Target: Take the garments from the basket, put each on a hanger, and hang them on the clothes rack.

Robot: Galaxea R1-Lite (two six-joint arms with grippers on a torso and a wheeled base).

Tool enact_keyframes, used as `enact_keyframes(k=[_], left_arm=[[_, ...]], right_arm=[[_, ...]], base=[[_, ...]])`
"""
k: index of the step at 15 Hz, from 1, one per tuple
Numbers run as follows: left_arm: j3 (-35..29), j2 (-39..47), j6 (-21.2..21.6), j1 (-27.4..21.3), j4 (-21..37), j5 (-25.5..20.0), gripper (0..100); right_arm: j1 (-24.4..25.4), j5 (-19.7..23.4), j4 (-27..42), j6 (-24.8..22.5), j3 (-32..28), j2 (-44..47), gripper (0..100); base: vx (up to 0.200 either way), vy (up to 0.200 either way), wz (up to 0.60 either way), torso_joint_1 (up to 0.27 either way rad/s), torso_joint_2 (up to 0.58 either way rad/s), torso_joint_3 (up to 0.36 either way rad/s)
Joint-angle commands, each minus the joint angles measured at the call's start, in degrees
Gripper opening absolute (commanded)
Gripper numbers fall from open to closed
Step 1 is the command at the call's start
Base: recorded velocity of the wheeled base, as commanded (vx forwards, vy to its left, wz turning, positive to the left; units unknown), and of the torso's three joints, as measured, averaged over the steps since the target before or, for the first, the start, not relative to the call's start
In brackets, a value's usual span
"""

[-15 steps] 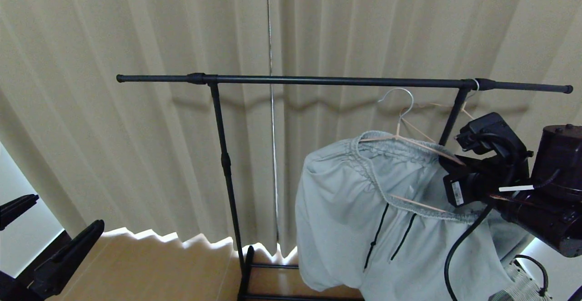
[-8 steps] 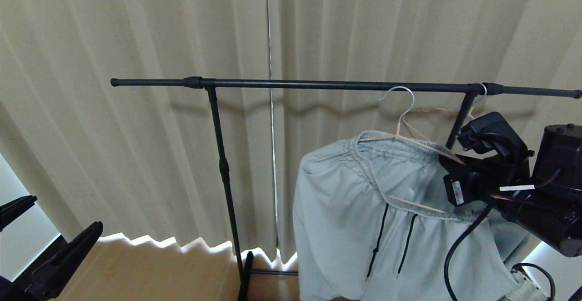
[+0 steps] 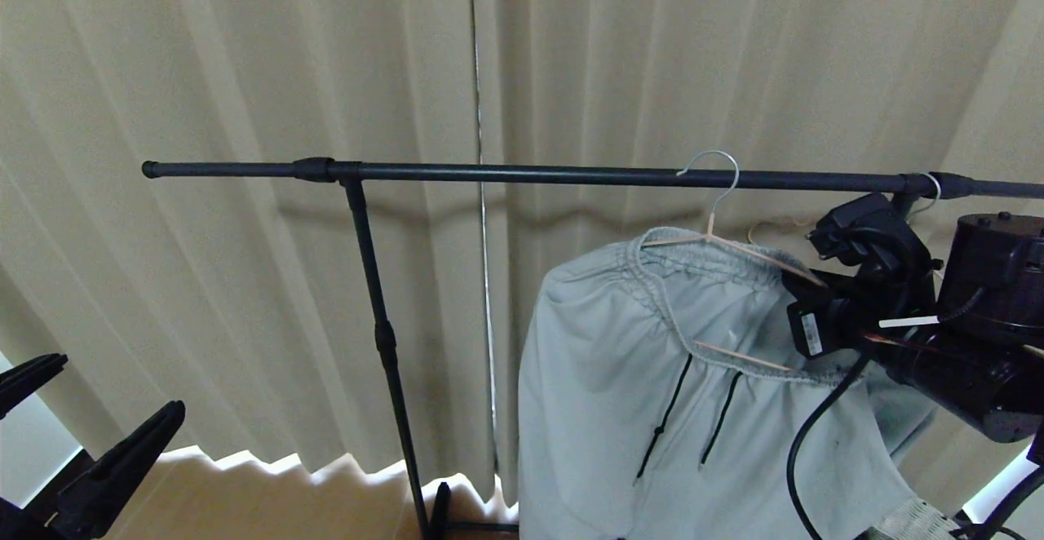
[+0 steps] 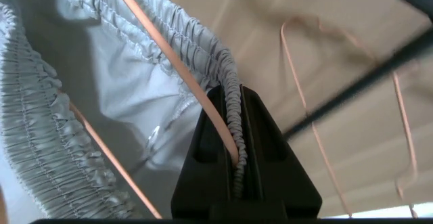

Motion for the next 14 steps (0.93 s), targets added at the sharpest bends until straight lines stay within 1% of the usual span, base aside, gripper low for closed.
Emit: enact_keyframes(k=[1,5,8,14], left_arm=[[0.14,0.28,0.1,-0.23,-0.03,-0.06,100],[0.14,0.02,0.1,-0.41,-0.03,-0.06,100],[0.14,0.02,0.1,-0.41,-0.03,-0.06,100],[0.93,0.19,0.02,-0.41,-0.03,-0.06,100]], right_arm=[[-0.45,-0.01,0.07,-0.03,-0.98,1.56,0],[-2.65,-0.01,-0.2,0.32,-2.13,4.46,0],[-3.09,-0.01,-0.29,1.11,-3.36,6.66,0],[-2.83,0.08,-0.37,1.64,-3.44,10.17,0]], base=[[0.0,0.0,0.0,0.0,0.0,0.0],[0.0,0.0,0.0,0.0,0.0,0.0],[0.0,0.0,0.0,0.0,0.0,0.0],[0.0,0.0,0.0,0.0,0.0,0.0]])
